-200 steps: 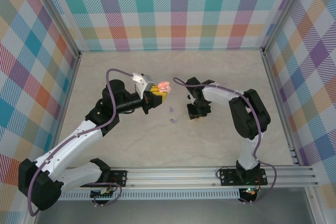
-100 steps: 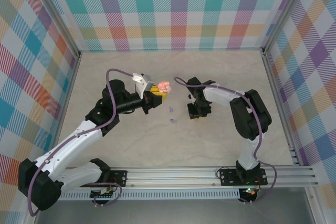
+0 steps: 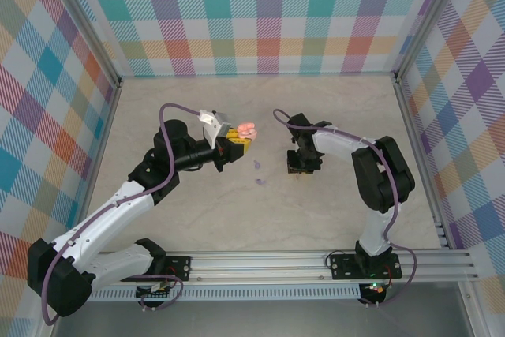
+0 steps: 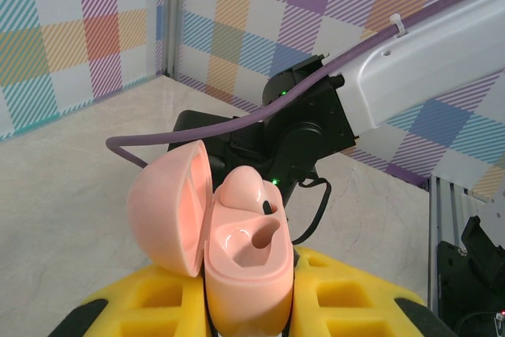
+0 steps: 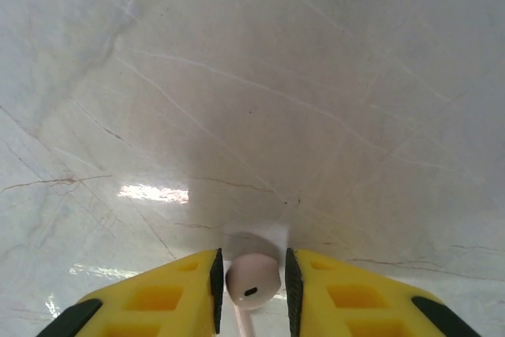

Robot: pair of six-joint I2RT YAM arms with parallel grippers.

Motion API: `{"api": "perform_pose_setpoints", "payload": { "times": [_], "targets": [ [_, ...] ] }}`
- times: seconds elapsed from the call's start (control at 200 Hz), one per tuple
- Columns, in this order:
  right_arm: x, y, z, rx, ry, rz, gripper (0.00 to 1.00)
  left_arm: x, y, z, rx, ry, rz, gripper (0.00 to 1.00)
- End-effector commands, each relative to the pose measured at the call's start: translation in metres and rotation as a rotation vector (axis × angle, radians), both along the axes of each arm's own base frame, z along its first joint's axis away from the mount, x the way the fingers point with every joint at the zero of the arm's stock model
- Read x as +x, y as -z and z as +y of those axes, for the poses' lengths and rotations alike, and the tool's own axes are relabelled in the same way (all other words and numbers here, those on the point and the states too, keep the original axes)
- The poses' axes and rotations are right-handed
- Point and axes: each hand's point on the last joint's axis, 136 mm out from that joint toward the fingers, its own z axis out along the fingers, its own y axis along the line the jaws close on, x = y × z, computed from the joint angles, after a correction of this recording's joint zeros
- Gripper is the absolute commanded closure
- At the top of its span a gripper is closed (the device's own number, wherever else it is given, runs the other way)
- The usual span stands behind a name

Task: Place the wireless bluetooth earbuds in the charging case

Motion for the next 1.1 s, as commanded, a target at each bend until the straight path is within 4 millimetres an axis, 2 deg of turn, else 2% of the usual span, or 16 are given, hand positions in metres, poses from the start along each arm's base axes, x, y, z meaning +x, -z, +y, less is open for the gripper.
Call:
{"api": "perform_pose_setpoints", "payload": {
  "times": [0.0, 0.68, 1.095],
  "targets": [
    [-0.004, -0.004, -0.002, -0.004, 0.007, 0.004, 0.66, -0.003, 0.002, -0.002, -0.003, 0.008, 0.012, 0.83],
    [-0.002, 0.010, 0.000, -0.037, -0.028, 0.065, 0.65, -0.004, 0.002, -0.001, -0.004, 0.007, 0.012, 0.83],
    [-0.004, 0.017, -0.001, -0.062, -0.042, 0.079, 0.72, -0.004, 0.001, -0.002, -0.004, 0.009, 0.010, 0.83]
  ]
}}
